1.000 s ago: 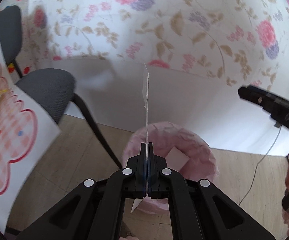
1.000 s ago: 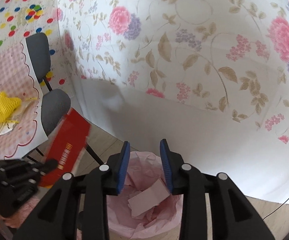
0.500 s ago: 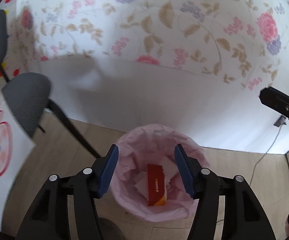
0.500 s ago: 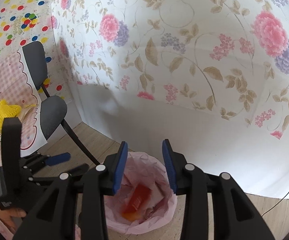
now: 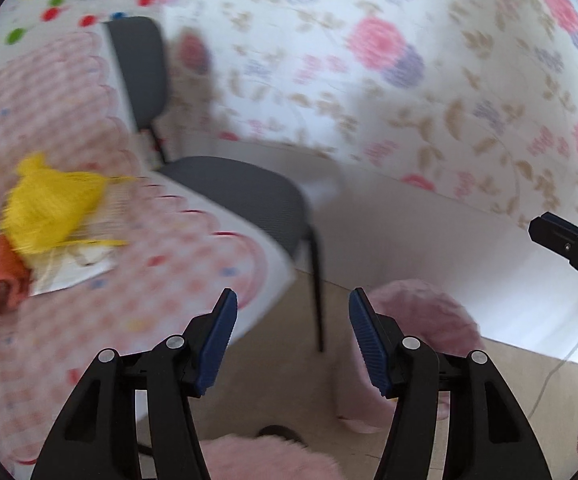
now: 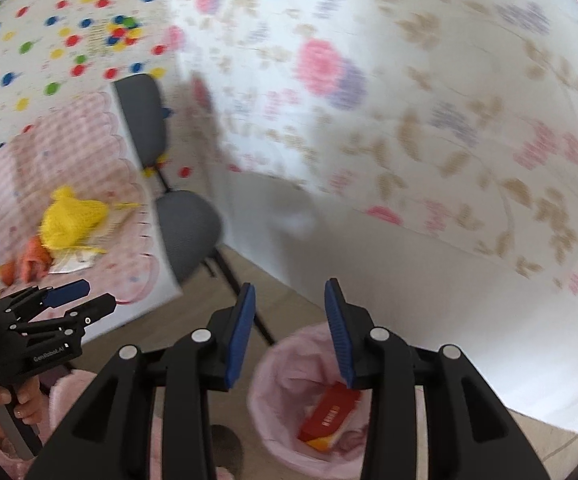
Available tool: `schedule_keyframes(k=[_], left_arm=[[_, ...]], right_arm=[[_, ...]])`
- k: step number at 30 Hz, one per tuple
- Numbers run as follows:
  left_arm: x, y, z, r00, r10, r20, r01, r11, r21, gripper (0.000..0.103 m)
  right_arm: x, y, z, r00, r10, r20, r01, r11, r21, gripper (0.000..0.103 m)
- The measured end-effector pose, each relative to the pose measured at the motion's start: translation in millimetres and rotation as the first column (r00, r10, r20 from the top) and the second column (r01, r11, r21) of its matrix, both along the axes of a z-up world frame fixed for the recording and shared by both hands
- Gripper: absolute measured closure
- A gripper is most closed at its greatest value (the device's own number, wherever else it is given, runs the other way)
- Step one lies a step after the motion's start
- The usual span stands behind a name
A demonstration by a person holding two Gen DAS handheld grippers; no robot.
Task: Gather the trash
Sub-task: 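Move both tools back over the chair, then close the left tool on the clear plastic bag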
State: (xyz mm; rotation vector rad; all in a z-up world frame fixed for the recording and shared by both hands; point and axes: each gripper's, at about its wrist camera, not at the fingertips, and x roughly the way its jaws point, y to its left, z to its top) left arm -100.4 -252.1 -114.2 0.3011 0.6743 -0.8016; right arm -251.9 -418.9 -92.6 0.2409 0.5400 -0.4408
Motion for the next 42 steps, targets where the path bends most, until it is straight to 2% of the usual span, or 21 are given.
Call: schedule_keyframes(k=[6,11,15,20,21,26,29,32,36,38,41,42], left_arm=[[29,67,15,0.991,0.132,0.001,-0.132,0.991,-0.01,0.043],[59,127,22,0.962,0.273,0.027,-0.273,0.962,0.005,0.042],[85,178,28,0.922,0.383,0.057,-0.384,0.923,0.005,0.033],[135,239,25,0.851,0.515,0.105,-0.521,0.852,0.043,0.033],[148,254,22,0.832,0.544,0.11,-0.552,0.832,0.06,0.033],[196,292,3,0.8,0.593,0.089,-0.6,0.79,0.122,0.03],[226,309,-5,0.794,0.606,0.045,-0.606,0.784,0.133,0.03],[253,315,-12,0.791,0.61,0.045,-0.608,0.776,0.169,0.03],[286,307,-31,0.828,0.555,0.083,-0.554,0.787,0.271,0.031],[293,300,-36,0.847,0.521,0.104,-0.527,0.798,0.293,0.033],[299,287,-38,0.871,0.468,0.147,-0.49,0.813,0.316,0.046],[300,284,-37,0.874,0.458,0.164,-0.486,0.813,0.319,0.055]], right_arm=[[54,43,13,0.988,0.152,-0.007,-0.152,0.988,-0.008,0.067],[104,83,20,0.959,0.282,-0.021,-0.282,0.959,-0.012,0.067],[143,114,25,0.929,0.368,-0.033,-0.369,0.929,-0.023,0.067],[190,146,25,0.893,0.445,-0.062,-0.447,0.894,-0.024,0.066],[197,152,24,0.888,0.455,-0.067,-0.457,0.889,-0.026,0.066],[239,177,15,0.862,0.5,-0.088,-0.502,0.865,-0.008,0.065],[264,187,10,0.852,0.515,-0.097,-0.517,0.856,0.005,0.065],[283,194,7,0.846,0.524,-0.096,-0.525,0.851,0.018,0.065],[298,203,5,0.84,0.533,-0.099,-0.534,0.845,0.018,0.065],[302,205,4,0.838,0.535,-0.106,-0.537,0.844,0.016,0.065],[304,206,4,0.839,0.532,-0.112,-0.534,0.846,0.015,0.065],[304,206,4,0.84,0.531,-0.113,-0.533,0.846,0.013,0.065]])
